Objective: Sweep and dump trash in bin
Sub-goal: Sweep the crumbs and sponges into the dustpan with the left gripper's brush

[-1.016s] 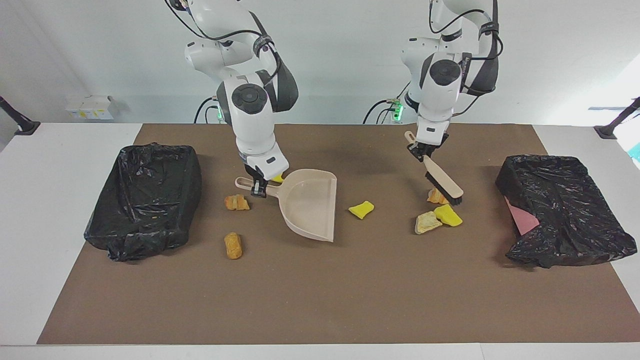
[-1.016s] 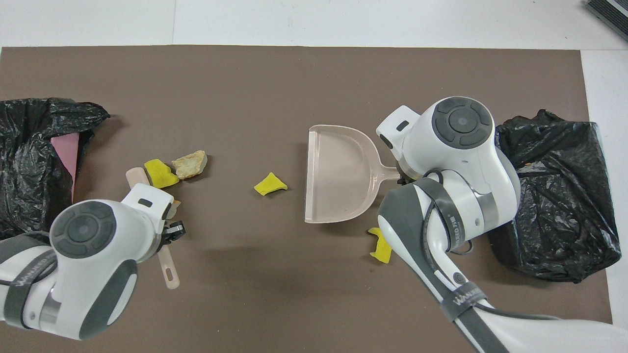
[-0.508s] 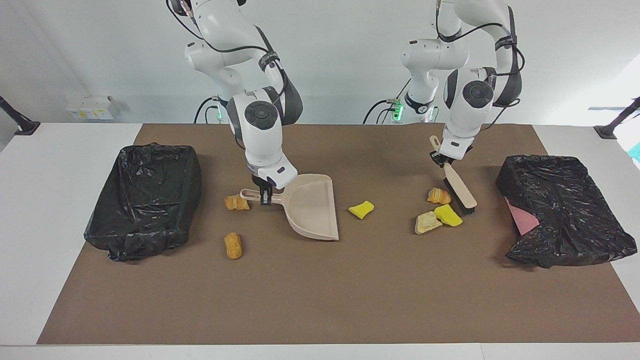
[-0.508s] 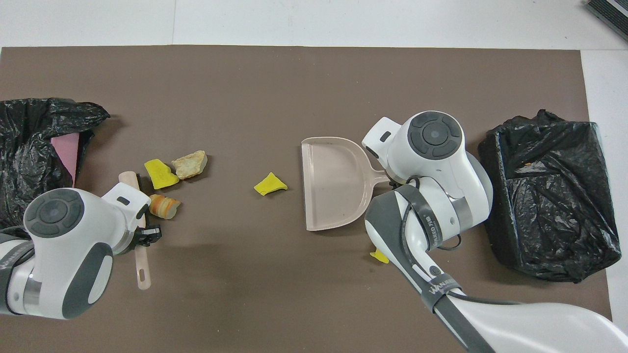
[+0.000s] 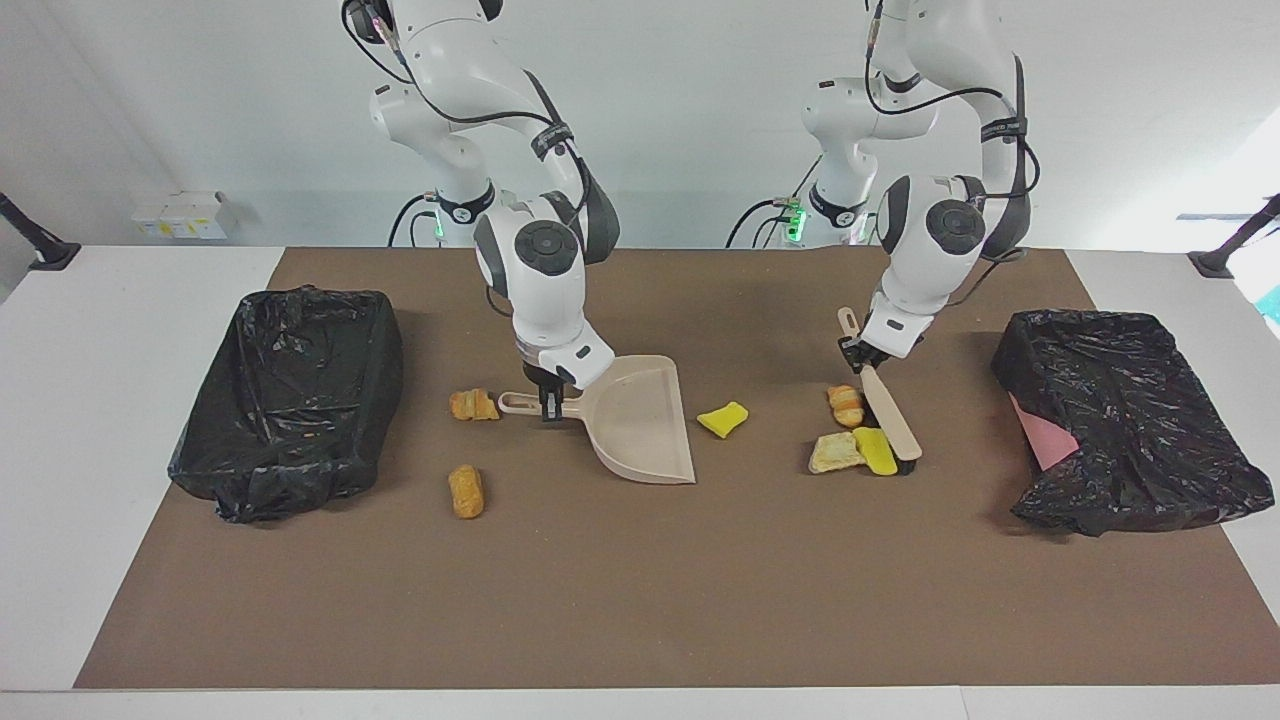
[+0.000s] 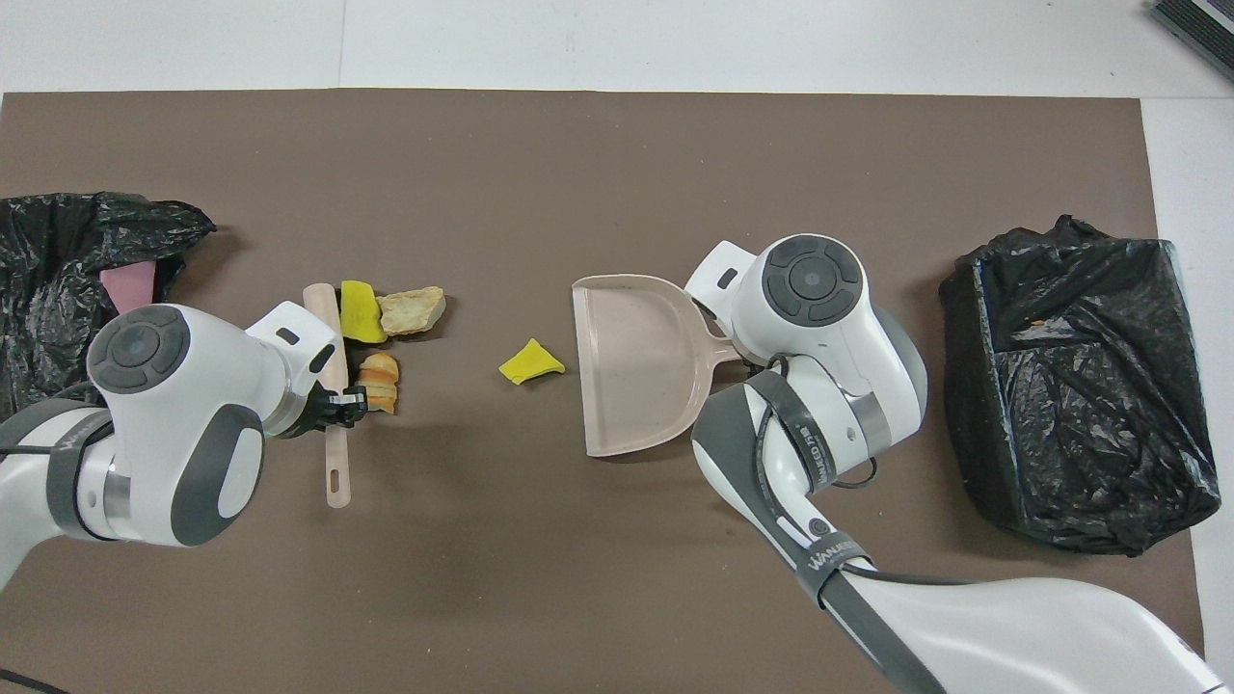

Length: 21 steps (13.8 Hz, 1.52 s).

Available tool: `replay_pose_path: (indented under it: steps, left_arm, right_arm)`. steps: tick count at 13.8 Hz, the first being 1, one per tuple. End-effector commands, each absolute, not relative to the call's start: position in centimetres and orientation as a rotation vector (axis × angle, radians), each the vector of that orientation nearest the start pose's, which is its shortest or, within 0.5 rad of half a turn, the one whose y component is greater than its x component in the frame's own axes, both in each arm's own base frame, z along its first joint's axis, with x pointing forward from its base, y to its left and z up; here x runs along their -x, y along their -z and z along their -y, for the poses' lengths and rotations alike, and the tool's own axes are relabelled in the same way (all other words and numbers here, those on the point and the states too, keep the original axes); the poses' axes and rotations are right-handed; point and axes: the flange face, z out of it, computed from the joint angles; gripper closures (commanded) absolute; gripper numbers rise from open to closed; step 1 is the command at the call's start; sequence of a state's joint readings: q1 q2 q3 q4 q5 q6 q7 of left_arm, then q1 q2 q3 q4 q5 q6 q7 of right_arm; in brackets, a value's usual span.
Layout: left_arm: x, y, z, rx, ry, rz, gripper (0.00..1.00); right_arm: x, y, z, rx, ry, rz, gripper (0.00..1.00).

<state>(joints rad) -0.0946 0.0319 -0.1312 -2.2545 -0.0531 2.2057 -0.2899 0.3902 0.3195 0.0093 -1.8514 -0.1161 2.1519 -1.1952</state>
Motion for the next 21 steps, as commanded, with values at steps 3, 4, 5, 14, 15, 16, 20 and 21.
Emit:
replay_pose_path:
  steps: [3,4,5,14,15,16,20,21]
  left_arm:
    - [-49.8,-33.3,18.1,3.213,-0.126,-0.041,1.00]
    - [-49.6,-33.3,19.0,3.224,-0.115,-0.055,1.00]
    - [-49.3,-33.3,20.2,3.245,-0.124,-0.063,1.00]
    - [-43.7,-36.6,35.1,3.515,-0.077,-0.136,1.00]
    - [-43.7,-37.2,35.8,3.530,-0.075,-0.102,1.00]
    - [-43.4,-37.5,36.4,3.532,-0.079,-0.081,1.00]
    - [-44.1,-38.1,35.2,3.526,-0.108,-0.004,1.00]
    - [-44.8,-38.3,33.7,3.511,-0.152,0.063,1.00]
  right_arm:
    - [-58.0,-35.0,-23.9,-2.027,0.075,-2.271,1.00]
    - [-58.0,-35.0,-23.9,-2.029,0.077,-2.270,1.00]
    - [-58.0,-35.0,-23.9,-2.031,0.077,-2.268,1.00]
    - [-58.0,-35.0,-23.9,-2.050,0.076,-2.250,1.00]
    - [-58.0,-35.0,-23.9,-2.052,0.076,-2.249,1.00]
    - [-58.0,-35.0,-23.9,-2.052,0.076,-2.249,1.00]
    - [-58.0,-35.1,-23.9,-2.055,0.074,-2.245,1.00]
    - [-58.1,-35.1,-23.9,-2.055,0.074,-2.245,1.00]
